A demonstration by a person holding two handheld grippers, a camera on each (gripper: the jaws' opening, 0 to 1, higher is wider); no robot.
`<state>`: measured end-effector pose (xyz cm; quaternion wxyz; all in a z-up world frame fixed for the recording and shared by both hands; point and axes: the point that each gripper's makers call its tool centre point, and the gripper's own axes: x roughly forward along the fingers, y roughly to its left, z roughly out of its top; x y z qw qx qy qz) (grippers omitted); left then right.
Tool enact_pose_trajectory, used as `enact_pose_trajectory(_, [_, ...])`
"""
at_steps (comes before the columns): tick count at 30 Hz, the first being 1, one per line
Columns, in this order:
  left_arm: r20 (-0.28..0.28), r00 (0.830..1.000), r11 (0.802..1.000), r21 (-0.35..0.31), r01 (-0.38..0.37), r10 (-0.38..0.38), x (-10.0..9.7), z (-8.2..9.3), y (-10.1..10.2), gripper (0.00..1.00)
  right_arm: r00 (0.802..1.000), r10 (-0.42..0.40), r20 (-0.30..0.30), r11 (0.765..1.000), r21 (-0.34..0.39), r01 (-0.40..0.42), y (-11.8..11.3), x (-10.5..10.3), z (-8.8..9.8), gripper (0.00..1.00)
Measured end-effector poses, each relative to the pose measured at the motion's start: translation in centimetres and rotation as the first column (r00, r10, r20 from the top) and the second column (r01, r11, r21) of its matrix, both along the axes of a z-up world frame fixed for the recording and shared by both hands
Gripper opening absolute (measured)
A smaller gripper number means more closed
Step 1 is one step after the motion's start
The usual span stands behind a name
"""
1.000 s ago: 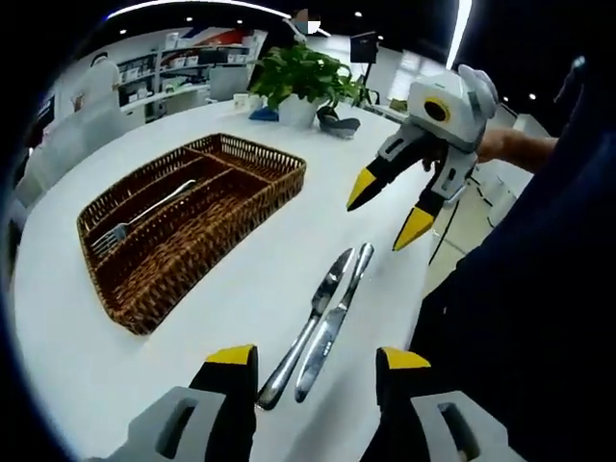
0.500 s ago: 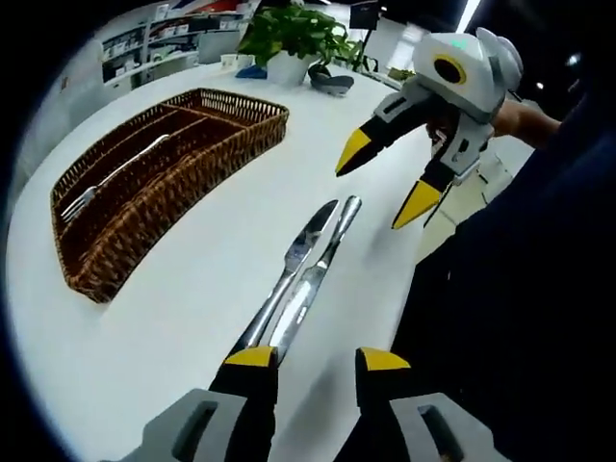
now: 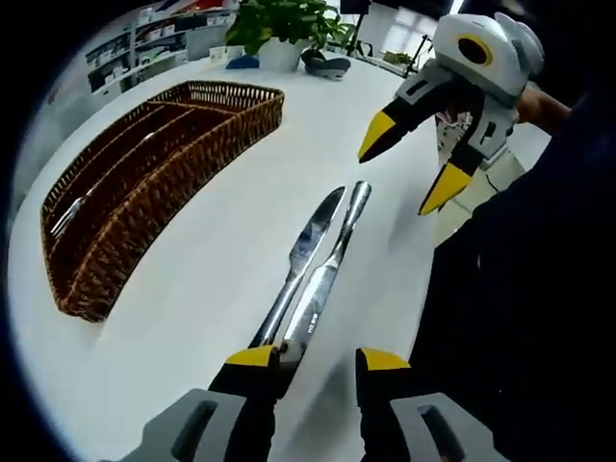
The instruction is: Arrange the knives, forks, and spoons in their matching storage slots by inserting each utensil handle-first until every utensil is classified and aligned in the correct compartment
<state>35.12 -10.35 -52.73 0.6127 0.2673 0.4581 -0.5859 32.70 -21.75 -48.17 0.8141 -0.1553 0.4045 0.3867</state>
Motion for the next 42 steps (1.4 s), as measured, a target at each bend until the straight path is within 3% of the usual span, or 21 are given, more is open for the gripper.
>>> enact_pose_trajectory(12, [0.036,0.999,0.998,0.059,0.034,-0.036,0.5,-0.8,0.4,0.27,0.999,-0.048,0.019,0.999,0.018,0.048,-0.6,0.3,0.5,0.38])
enact_pose_trajectory(17, [0.096,0.99,0.99,0.103,0.094,-0.104,0.9,-1.1,0.5,0.21,0.999,-0.047,0.011,0.999,0.015,0.047,-0.6,0.0,0.1,0.37])
enact_pose_trajectory(21, [0.124,0.987,0.988,0.126,0.087,-0.103,1.5,-1.2,0.5,0.14,0.999,-0.037,0.009,0.999,0.008,0.037,-0.5,-0.2,-0.1,0.37])
enact_pose_trajectory(25, [0.142,0.985,0.99,0.11,0.086,-0.101,1.3,-1.2,0.0,0.14,1.0,-0.025,0.008,1.0,0.001,0.025,-0.5,-0.2,-0.4,0.35])
enact_pose_trajectory(33, [0.189,0.971,0.986,0.106,0.131,-0.149,1.3,-1.3,-0.3,0.12,0.999,0.041,-0.002,0.999,-0.008,-0.041,0.1,0.1,-1.2,0.25])
enact_pose_trajectory(42, [0.181,0.968,0.978,0.148,0.148,-0.174,1.4,-1.3,-0.3,0.1,0.984,0.179,0.017,0.983,-0.037,-0.179,1.4,0.5,-2.7,0.15])
